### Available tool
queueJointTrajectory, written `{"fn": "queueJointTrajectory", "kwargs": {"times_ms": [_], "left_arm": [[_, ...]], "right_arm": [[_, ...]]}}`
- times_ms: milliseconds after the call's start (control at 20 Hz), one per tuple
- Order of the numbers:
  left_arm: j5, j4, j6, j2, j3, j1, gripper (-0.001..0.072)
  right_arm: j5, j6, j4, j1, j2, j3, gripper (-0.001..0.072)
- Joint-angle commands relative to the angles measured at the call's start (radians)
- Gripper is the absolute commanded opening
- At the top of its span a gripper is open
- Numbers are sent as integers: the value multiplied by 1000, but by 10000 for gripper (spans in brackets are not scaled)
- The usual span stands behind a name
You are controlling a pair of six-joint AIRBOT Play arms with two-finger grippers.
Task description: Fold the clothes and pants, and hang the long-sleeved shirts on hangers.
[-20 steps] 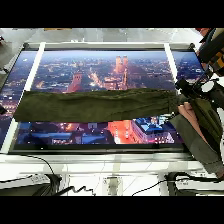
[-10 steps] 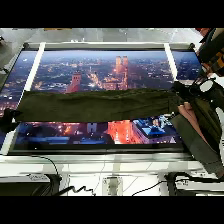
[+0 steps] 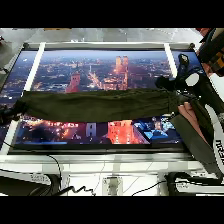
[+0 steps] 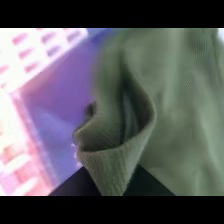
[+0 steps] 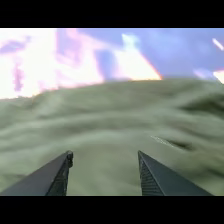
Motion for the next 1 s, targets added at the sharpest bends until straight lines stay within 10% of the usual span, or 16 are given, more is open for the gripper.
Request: {"fn": "queueJointTrajectory", "kwargs": {"times_ms": [0, 150, 550, 950], "left_arm": [[39, -12, 21, 8, 102, -57, 28], [-74, -12, 146, 72, 193, -102, 28], [-477, -13, 216, 467, 210, -227, 28], [-439, -173, 215, 600, 210, -374, 28]], "right_arm": [[-141, -16, -1, 79, 0, 41, 440], [-288, -15, 0, 149, -10, 41, 27], [-255, 93, 100, 468, -193, 195, 25], [-173, 270, 367, 789, -613, 603, 23]]}}
